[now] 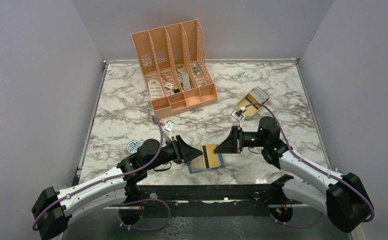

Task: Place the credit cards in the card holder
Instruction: Adjust the credit card.

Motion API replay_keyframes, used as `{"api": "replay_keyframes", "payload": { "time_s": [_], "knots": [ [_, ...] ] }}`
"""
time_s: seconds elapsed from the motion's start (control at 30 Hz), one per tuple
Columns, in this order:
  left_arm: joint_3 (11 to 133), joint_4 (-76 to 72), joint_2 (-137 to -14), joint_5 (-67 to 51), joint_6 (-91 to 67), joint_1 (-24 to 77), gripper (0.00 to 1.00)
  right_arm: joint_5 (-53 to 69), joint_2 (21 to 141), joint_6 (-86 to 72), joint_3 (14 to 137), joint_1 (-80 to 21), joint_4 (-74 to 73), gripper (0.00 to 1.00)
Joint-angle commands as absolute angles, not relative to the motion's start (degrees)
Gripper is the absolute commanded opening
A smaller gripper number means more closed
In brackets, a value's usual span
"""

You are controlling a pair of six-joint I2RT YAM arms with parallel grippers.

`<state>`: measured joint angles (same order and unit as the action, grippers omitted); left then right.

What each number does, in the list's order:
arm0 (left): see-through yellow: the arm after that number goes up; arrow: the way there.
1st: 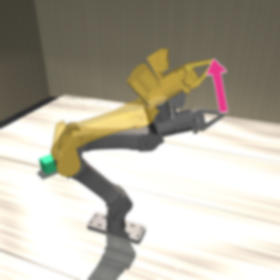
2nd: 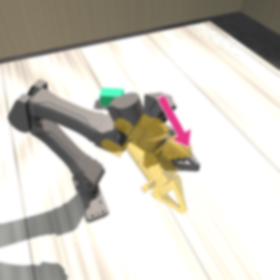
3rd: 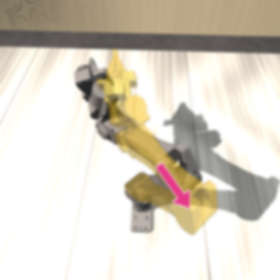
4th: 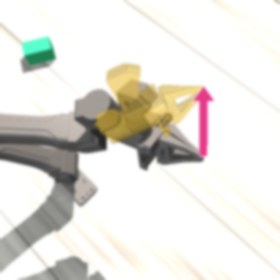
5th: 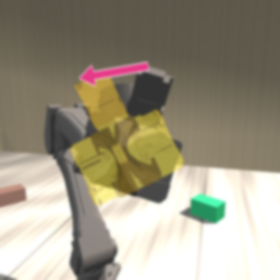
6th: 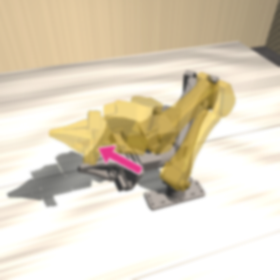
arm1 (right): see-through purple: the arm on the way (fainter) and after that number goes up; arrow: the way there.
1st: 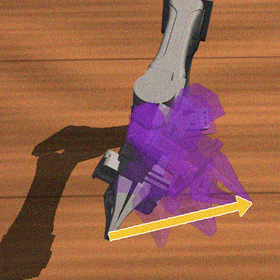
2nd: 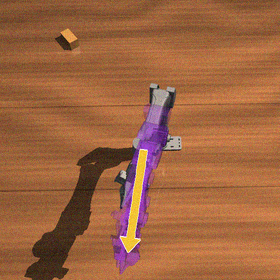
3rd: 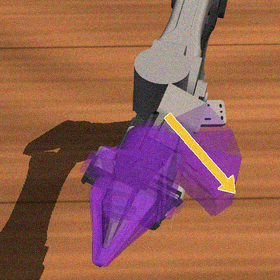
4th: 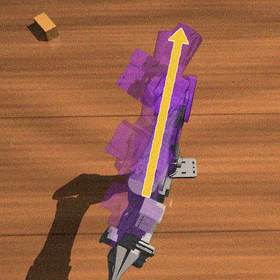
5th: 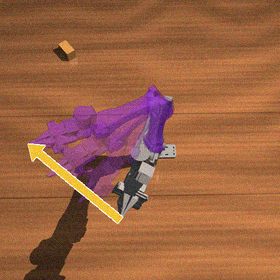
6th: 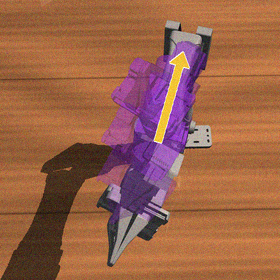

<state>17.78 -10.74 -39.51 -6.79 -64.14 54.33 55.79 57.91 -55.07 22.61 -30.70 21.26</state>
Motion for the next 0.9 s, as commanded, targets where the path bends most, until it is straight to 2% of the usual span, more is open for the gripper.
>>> {"api": "replay_keyframes", "payload": {
  "time_s": [0.0,0.3,0.43,0.47,0.73,0.87],
  "knots": [
    [17.64,-19.54,-39.57,-10.66,-66.64,54.04,0.44,59.15,56.2,-61.24,20.66,-31.0,29.93,0.01],
    [17.34,-27.7,-42.0,-14.98,-68.33,54.06,0.23,58.81,55.76,-63.27,19.19,-31.02,31.8,0.01],
    [17.02,-29.31,-42.64,-15.52,-68.96,54.05,0.02,58.97,56.01,-62.59,19.36,-31.06,31.39,0.01],
    [16.79,-29.45,-42.33,-15.29,-69.06,54.05,0.0,58.85,56.11,-61.68,19.65,-31.03,29.85,0.01],
    [14.23,-28.93,-37.28,-12.49,-70.52,53.86,0.0,59.67,56.46,-50.61,22.92,-31.02,14.76,0.01],
    [13.93,-28.65,-36.18,-12.91,-70.6,53.77,0.0,60.86,55.63,-49.65,22.81,-30.98,13.99,0.01]
  ]
}}
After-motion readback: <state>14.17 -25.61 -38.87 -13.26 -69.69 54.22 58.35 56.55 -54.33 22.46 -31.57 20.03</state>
